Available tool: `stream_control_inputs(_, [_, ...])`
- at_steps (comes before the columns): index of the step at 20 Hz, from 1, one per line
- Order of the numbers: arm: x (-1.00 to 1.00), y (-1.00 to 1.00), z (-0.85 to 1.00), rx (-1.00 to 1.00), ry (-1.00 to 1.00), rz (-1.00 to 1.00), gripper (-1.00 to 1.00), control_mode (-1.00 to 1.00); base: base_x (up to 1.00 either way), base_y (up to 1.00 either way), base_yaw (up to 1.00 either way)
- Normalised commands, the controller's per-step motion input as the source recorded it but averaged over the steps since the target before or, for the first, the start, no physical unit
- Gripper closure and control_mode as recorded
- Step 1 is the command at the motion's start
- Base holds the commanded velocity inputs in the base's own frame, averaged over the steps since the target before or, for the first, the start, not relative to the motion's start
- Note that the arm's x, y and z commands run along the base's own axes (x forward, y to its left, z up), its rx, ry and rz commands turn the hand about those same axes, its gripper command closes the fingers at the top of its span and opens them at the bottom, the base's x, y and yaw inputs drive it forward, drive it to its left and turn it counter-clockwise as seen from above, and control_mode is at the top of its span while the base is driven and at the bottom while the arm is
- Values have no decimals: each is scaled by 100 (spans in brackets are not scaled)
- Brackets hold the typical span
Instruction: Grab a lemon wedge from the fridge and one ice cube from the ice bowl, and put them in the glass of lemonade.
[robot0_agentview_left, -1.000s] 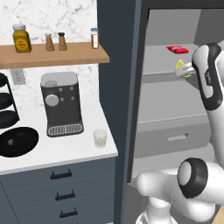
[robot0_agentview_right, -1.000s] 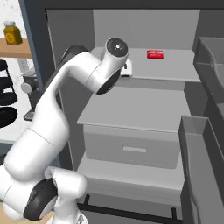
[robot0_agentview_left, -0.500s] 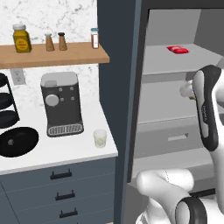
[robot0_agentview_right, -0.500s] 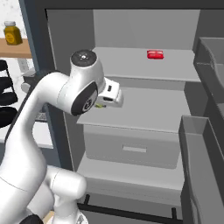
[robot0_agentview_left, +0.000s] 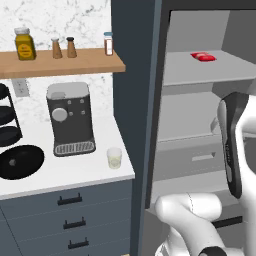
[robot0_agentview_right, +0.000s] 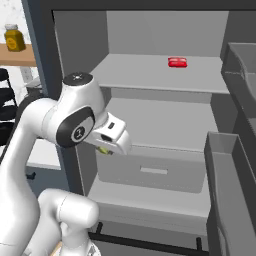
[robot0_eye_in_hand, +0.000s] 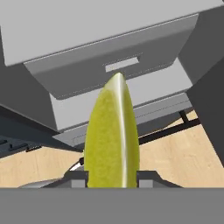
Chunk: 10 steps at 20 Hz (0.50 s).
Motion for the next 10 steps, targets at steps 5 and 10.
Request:
stream_control_inputs(5, [-20, 4, -23, 0, 11, -3, 100, -100, 0, 0, 0])
stream_control_inputs(10, [-17, 16, -3, 0, 3, 0, 100, 100, -40, 57, -1])
